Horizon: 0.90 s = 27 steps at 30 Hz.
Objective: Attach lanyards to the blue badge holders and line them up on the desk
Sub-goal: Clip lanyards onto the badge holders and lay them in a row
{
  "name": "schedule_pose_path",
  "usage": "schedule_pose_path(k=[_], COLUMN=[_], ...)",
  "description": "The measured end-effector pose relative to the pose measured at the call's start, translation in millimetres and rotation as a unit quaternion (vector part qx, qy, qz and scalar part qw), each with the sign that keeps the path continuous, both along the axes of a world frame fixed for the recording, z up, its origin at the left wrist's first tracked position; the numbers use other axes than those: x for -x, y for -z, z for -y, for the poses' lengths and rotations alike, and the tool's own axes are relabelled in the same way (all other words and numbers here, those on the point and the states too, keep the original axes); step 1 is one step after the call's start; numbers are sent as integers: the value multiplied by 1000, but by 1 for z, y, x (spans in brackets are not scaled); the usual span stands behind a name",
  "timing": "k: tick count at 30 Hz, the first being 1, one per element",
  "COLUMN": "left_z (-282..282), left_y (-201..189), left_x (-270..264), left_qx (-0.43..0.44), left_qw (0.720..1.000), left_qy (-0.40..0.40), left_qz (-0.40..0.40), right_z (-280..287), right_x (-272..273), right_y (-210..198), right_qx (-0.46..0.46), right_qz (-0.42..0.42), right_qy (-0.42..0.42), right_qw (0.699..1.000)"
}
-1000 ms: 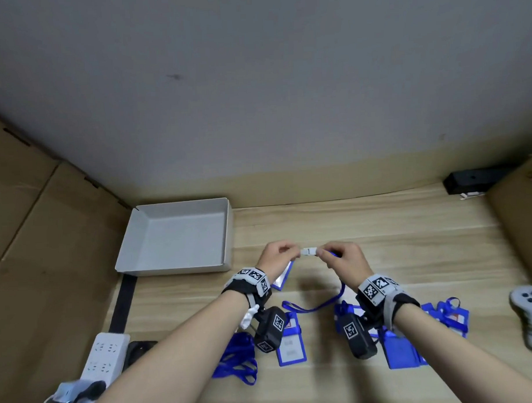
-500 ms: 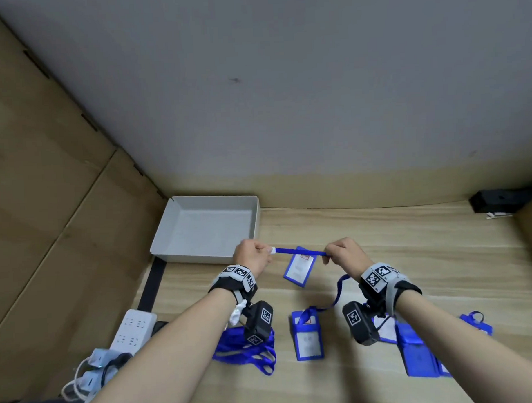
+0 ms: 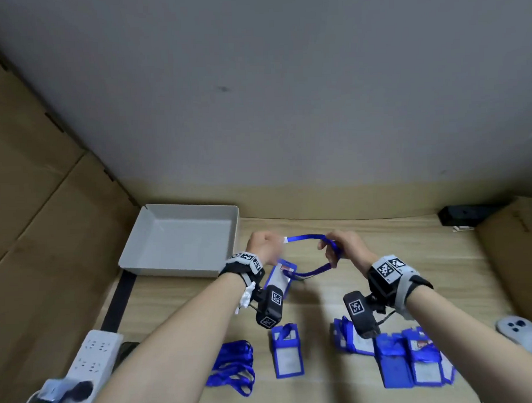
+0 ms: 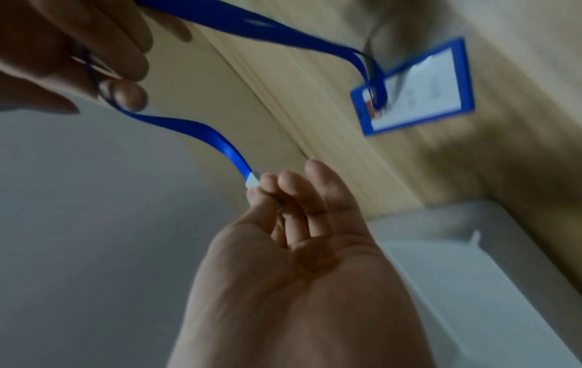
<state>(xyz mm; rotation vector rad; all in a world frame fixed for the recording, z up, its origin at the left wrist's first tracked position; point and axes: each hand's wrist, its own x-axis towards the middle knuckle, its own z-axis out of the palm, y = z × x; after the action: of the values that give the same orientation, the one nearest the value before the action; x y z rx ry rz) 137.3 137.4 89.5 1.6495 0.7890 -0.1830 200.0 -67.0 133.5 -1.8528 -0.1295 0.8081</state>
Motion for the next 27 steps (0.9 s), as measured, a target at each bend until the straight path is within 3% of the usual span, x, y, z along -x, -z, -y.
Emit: schedule_pose_path(k=[8, 12, 15, 19, 22, 27], left_z=[81, 88, 82, 70, 66, 67], left_y=[88, 110, 122, 131, 140, 138], left_x=[-1, -1, -1, 2, 4, 3], left_qx=[-26, -4, -24, -94, -190, -219], left_qw=[986, 985, 982, 971, 945, 935], left_qy=[129, 73, 75, 110, 184, 210], left_qz=[-100, -156, -174, -189, -193, -185], right_z=[93, 109, 113, 106, 103, 103], right_x=[-9, -14, -13, -8, -6, -3], right_y=[101, 135, 162, 172, 176, 172], right_qx=[201, 247, 268, 286, 315, 315], right_qz=[14, 47, 71, 85, 94, 87], right_qy=[-60, -76, -77, -84, -100, -102], right_qw=[978, 965, 958, 951, 939, 940])
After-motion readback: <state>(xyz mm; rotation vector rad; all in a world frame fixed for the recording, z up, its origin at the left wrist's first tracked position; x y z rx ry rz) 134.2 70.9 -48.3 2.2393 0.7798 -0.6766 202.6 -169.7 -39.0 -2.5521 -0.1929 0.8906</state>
